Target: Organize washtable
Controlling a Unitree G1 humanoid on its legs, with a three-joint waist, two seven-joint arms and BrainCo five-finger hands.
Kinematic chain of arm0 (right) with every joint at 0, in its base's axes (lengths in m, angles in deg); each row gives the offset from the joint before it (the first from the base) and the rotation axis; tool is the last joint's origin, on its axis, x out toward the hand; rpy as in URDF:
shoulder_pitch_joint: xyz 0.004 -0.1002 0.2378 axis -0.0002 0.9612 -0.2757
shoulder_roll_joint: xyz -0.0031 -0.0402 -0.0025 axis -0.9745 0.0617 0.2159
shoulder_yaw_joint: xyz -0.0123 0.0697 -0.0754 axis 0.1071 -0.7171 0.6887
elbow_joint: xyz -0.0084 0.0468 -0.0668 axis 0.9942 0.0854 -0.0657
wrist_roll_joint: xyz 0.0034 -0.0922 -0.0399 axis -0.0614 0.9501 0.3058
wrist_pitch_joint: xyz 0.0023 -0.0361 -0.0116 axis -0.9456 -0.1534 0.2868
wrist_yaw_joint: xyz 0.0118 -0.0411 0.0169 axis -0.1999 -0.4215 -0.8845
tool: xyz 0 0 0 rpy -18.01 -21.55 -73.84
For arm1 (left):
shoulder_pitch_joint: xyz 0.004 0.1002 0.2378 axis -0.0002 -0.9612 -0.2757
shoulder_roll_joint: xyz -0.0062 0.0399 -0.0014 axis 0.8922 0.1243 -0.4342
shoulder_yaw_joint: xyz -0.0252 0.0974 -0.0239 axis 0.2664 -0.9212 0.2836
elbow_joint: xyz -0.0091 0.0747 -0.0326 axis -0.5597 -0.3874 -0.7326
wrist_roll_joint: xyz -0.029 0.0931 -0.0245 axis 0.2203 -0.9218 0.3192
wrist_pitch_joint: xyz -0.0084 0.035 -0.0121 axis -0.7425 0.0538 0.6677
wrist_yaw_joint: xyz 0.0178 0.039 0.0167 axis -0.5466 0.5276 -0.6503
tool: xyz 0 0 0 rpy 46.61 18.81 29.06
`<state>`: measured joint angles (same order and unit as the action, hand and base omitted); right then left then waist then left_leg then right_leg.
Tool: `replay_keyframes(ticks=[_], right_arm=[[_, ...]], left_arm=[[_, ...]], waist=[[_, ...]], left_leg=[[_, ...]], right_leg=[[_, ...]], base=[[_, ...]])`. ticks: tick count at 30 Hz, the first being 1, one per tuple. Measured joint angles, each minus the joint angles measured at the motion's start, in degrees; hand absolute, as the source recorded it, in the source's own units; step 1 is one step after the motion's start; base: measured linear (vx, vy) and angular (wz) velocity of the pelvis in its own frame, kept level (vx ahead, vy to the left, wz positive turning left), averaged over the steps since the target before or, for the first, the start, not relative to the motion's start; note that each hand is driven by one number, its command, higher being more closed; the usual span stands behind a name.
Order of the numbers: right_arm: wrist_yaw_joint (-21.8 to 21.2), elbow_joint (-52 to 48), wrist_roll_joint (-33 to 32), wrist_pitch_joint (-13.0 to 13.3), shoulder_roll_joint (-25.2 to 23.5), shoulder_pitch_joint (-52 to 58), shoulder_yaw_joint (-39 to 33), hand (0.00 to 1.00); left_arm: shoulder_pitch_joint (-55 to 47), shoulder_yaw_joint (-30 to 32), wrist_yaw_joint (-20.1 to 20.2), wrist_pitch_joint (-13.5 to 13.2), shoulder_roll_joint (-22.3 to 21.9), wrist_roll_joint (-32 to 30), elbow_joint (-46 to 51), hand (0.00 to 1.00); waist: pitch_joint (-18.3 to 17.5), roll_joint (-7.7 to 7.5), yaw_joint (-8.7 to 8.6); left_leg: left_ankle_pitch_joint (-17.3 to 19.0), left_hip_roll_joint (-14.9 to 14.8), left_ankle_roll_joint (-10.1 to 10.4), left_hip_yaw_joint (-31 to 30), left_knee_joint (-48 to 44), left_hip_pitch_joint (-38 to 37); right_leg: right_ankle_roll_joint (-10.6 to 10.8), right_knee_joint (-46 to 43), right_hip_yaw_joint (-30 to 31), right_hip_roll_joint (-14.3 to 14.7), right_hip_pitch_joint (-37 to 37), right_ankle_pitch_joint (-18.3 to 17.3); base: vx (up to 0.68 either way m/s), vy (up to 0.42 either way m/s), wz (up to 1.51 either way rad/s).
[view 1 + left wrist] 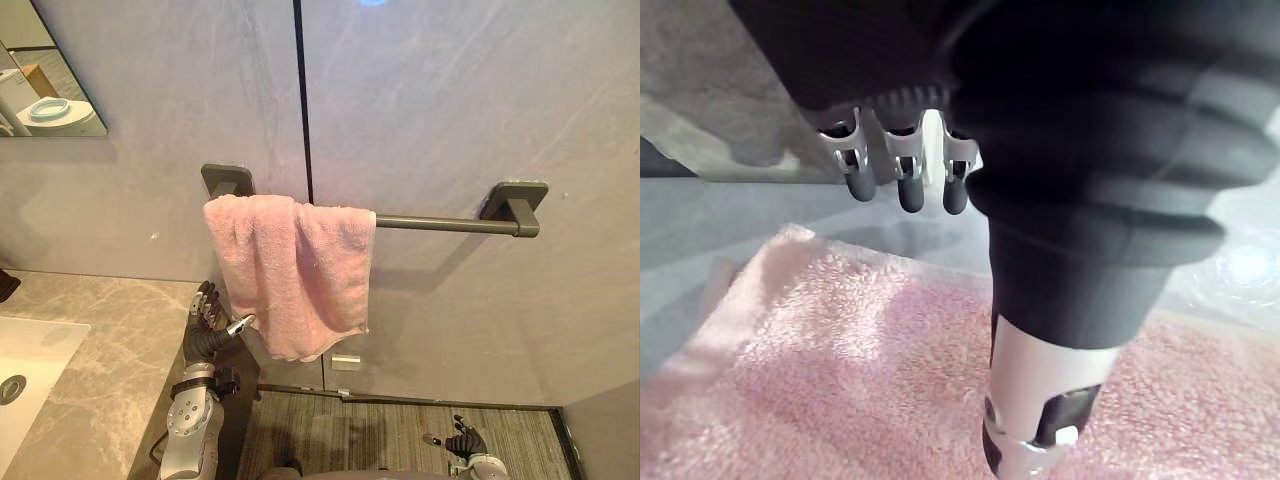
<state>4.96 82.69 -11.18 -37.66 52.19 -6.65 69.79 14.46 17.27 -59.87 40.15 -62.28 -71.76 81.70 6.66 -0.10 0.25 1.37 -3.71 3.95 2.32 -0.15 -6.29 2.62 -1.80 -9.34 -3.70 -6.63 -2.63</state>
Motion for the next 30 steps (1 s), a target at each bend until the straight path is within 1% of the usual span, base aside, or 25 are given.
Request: replay_keyframes(ticks=[3, 5, 11, 12, 15, 17, 22, 25, 30], right_arm=[[0.01, 0.0, 0.0, 0.0, 0.01, -0.32, 0.12, 0.0], [0.01, 0.0, 0.0, 0.0, 0.06, -0.28, 0.12, 0.0], [0.02, 0.11, 0.03, -0.06, 0.74, -0.83, 0.14, 0.0], [0.01, 0.1, 0.03, -0.07, 0.77, -1.03, 0.14, 0.0], [0.01, 0.1, 0.05, -0.07, 0.79, -1.83, 0.19, 0.0], [0.02, 0.07, 0.05, -0.06, 0.89, -2.33, 0.25, 0.0], [0.02, -0.47, 0.04, -0.06, 1.73, -2.39, 0.3, 0.0], [0.04, -1.25, 0.04, -0.06, 2.29, -2.34, 0.3, 0.0], [0.18, -2.64, 0.03, -0.06, 2.91, -2.45, 0.28, 0.0]], left_arm=[[0.03, -0.14, 0.02, 0.0, 0.29, -0.08, 0.0, 0.0], [0.25, -1.09, 0.0, 0.0, 1.09, -0.08, 0.0, 0.0], [0.16, -1.28, -0.19, 0.01, 2.29, -1.34, -0.13, 0.0], [0.15, -1.26, -0.26, 0.02, 2.3, -1.58, -0.2, 1.0], [0.21, -1.32, -0.25, 0.1, 2.75, -2.84, -1.17, 1.0], [0.48, -2.75, 0.01, 0.28, 3.87, -4.03, -2.08, 1.0], [2.49, -3.57, 0.03, 0.42, 4.37, -4.56, -3.78, 1.0], [2.49, -3.58, 0.04, 0.42, 4.36, -4.55, -3.79, 1.0], [2.52, -3.36, 0.02, 0.41, 4.37, -4.53, -3.79, 1.0]], waist=[[-0.02, -0.03, -1.08], [-0.02, -0.03, -1.13], [-0.02, -0.02, -0.96], [-0.02, -0.02, -0.94], [-0.04, 0.0, -1.02], [-0.05, 0.02, -1.35], [-0.23, 0.25, -2.58], [-0.36, 0.46, -2.66], [-0.47, 0.4, -2.59]], left_leg=[[0.01, 0.0, 0.01, 0.09, 0.01, 0.0], [0.01, -0.04, 0.01, 0.26, 0.1, 0.03], [0.01, -0.07, 0.01, 0.51, 0.18, 0.27], [0.01, -0.07, 0.01, 0.6, 0.19, 0.27], [0.01, -0.11, 0.0, 0.97, 0.23, 0.28], [0.01, -0.11, 0.0, 1.27, 0.24, 0.28], [0.01, -0.14, 0.0, 1.78, 0.57, 0.21], [0.0, -0.19, 0.0, 2.35, 1.29, -0.15], [0.0, -0.17, -0.01, 2.35, 1.97, -0.46]], right_leg=[[0.0, 0.06, 0.14, 0.0, 0.09, 0.0], [0.0, 0.09, 0.31, 0.05, 0.27, 0.01], [-0.07, 0.22, 0.57, 0.17, 0.53, 0.1], [-0.11, 0.43, 0.65, 0.2, 0.49, 0.28], [-0.26, 1.45, 1.03, 0.35, 0.26, 1.05], [-0.22, 2.1, 1.33, 0.39, 0.11, 1.48], [-0.16, 2.81, 1.78, 0.45, 0.14, 1.8], [-0.21, 3.44, 2.39, 0.6, 0.21, 2.14], [-0.19, 3.98, 2.32, 0.67, -0.07, 2.17]], base=[[-0.03, -0.007, -0.02], [0.0, -0.005, -0.05], [0.0, 0.0, -0.01], [0.0, 0.0, -0.04], [-0.01, -0.001, -0.07], [-0.03, -0.002, -0.08], [-0.02, -0.004, -0.05], [0.01, -0.004, -0.12], [0.0, -0.001, -0.01]])
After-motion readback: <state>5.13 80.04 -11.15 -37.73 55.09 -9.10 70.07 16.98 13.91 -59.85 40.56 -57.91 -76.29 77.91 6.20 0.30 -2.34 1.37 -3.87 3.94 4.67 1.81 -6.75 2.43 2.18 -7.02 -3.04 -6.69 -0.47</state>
